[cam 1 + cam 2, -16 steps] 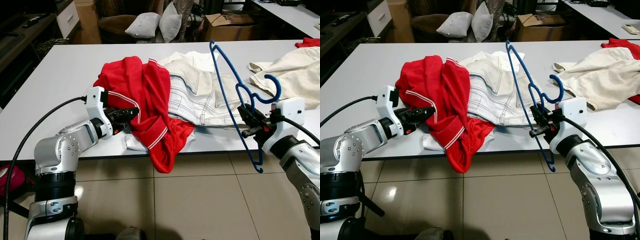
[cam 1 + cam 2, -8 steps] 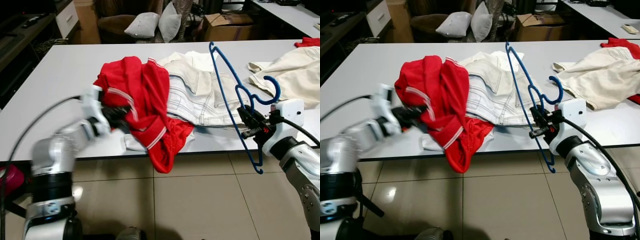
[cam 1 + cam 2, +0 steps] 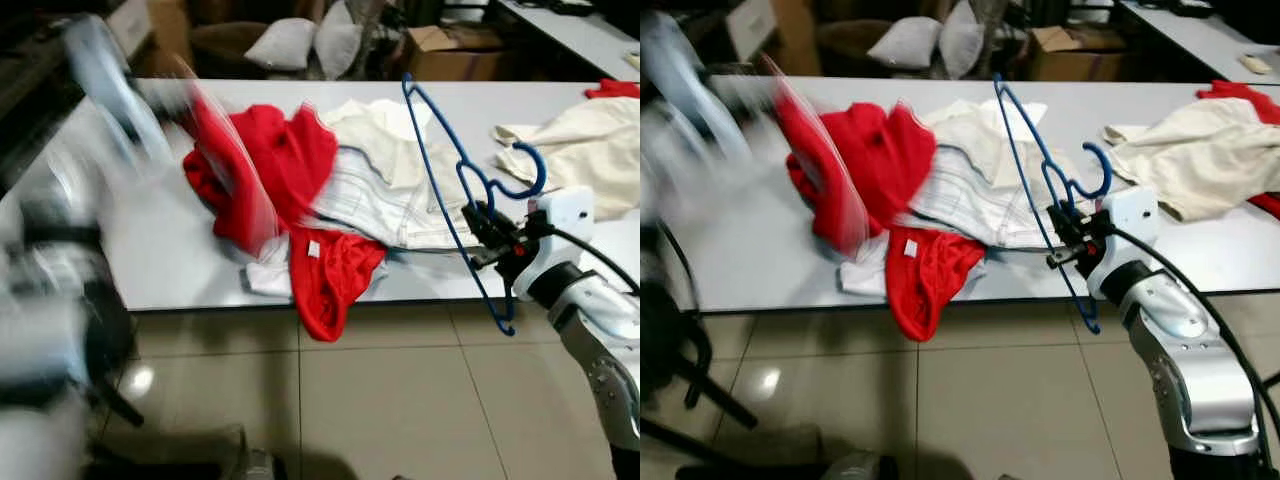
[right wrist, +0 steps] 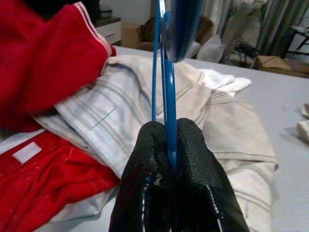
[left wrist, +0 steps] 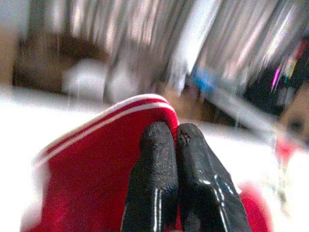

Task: Hang hanger

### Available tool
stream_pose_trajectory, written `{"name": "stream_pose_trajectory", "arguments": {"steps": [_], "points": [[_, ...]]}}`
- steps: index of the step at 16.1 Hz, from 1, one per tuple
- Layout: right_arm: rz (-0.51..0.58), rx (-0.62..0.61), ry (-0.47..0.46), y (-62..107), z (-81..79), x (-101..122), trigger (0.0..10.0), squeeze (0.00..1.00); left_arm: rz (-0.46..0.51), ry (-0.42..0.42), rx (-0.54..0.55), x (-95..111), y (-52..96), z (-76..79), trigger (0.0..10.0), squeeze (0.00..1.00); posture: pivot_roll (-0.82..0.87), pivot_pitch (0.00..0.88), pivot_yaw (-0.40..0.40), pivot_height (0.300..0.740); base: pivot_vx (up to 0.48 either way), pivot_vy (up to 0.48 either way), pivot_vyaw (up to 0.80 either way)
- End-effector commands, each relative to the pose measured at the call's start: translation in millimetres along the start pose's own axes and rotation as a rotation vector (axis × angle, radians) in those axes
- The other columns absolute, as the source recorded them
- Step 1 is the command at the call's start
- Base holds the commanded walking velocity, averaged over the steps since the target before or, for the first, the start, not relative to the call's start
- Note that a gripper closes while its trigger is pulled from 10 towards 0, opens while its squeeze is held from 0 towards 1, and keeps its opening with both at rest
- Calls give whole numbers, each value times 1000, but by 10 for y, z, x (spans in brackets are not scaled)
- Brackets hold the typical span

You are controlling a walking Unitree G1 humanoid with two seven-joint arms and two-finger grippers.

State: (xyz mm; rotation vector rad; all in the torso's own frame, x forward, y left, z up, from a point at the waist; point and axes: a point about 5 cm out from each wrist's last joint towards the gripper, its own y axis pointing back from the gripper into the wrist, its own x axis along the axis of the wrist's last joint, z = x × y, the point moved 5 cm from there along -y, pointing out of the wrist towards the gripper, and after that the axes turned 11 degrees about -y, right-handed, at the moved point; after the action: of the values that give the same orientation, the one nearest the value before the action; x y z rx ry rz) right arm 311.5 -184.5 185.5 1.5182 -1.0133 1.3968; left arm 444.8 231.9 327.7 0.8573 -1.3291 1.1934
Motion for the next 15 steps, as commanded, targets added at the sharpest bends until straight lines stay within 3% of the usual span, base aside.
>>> {"name": "stream_pose_trajectory", "arguments": {"steps": [1, 2, 3, 7, 10, 11, 12, 14, 15], "points": [[28, -30, 10, 24, 75, 73, 10000, 0, 108, 20, -47, 340, -67, 128, 0, 0, -4, 0, 41, 740, 0, 0, 0], [36, -53, 2, 52, 104, 76, 10000, 0, 167, 51, -142, 564, -124, 364, 0, 0, -8, 0, 47, 740, 0, 0, 0], [35, -60, -4, 73, 86, 49, 10000, 0, 157, 59, -218, 526, -178, 577, 0, 0, -14, 0, 57, 740, 0, 0, 0], [31, -54, -10, 91, 41, 26, 10000, 0, 62, 19, -342, 126, -282, 914, 0, 0, -24, 0, 62, 740, 0, 0, 0], [38, -54, -10, 74, 58, 53, 10000, 0, 22, 13, -358, -7, -301, 994, 0, 0, -19, 0, 52, 740, 0, 0, 0], [46, -14, -9, 68, -7, 76, 10000, 0, 6, -14, -361, -70, -300, 1021, 0, 0, -19, 0, 52, 740, 0, 0, 0], [58, 54, -13, 73, -118, 105, 10000, 0, -6, -39, -355, -119, -302, 1034, 0, 0, -17, 0, 47, 740, 0, 0, 0], [-6, 438, -47, 221, -782, 29, 10000, 0, -11, -163, -308, -182, -343, 1065, 0, 0, -11, 0, 42, 740, 0, 0, 0], [-24, 482, -47, 245, -855, -7, 10000, 0, -5, -173, -300, -164, -350, 1071, 0, 0, -11, 0, 42, 740, 0, 0, 0]]}}
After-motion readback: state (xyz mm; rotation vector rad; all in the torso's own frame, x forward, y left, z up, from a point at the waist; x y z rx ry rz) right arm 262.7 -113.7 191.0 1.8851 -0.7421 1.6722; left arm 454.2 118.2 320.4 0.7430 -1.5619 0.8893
